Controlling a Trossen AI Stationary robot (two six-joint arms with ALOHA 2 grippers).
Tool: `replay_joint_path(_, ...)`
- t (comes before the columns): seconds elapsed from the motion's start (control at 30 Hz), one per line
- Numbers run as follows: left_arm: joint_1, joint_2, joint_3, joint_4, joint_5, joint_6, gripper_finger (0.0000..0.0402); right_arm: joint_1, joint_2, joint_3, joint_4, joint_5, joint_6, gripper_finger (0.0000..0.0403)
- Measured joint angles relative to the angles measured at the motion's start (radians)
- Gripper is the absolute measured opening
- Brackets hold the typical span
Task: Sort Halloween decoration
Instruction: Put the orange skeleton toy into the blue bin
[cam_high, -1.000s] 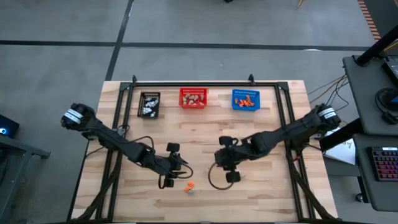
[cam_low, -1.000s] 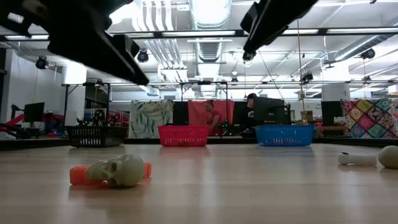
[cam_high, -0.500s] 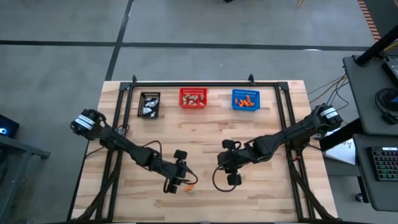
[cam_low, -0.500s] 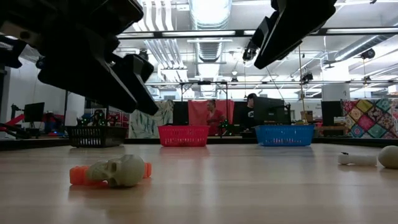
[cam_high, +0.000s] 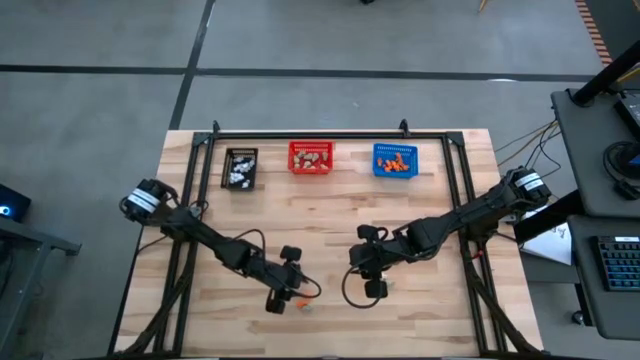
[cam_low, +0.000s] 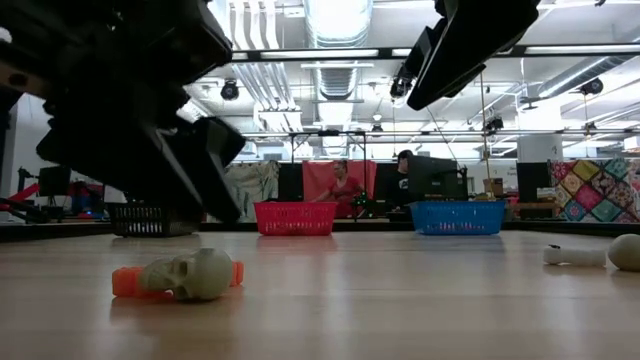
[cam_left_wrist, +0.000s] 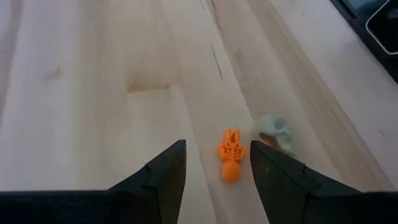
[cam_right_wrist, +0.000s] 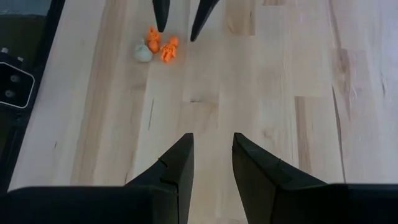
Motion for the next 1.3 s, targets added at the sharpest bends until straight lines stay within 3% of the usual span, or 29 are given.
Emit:
replay_joint_path(0.43, -0.02, 0.079, 0.0, 0.059, 0.003, -0.066, 0.016, 0.049, 0.0, 0.0, 0.004, 0.004, 0.012, 0.0098)
replay_joint_path(0.93, -0.034, 0.119, 0.002, 0.078, -0.065, -0.106, 0.0155, 0.122, 0.0, 0.0, 0.006, 0.108, 0.053, 0.0098)
replay_joint_path(1.07, -0.048, 0.12, 0.002, 0.072, -0.103, -0.106, 0.0137, 0.123, 0.0, 0.0, 0.009, 0.108, 0.053, 0.0098)
replay_joint_path(1.3, -0.058, 0.12, 0.002, 0.055, -0.138, -0.104, 0.0069, 0.122, 0.0, 0.0, 0.015, 0.131, 0.049, 0.0098)
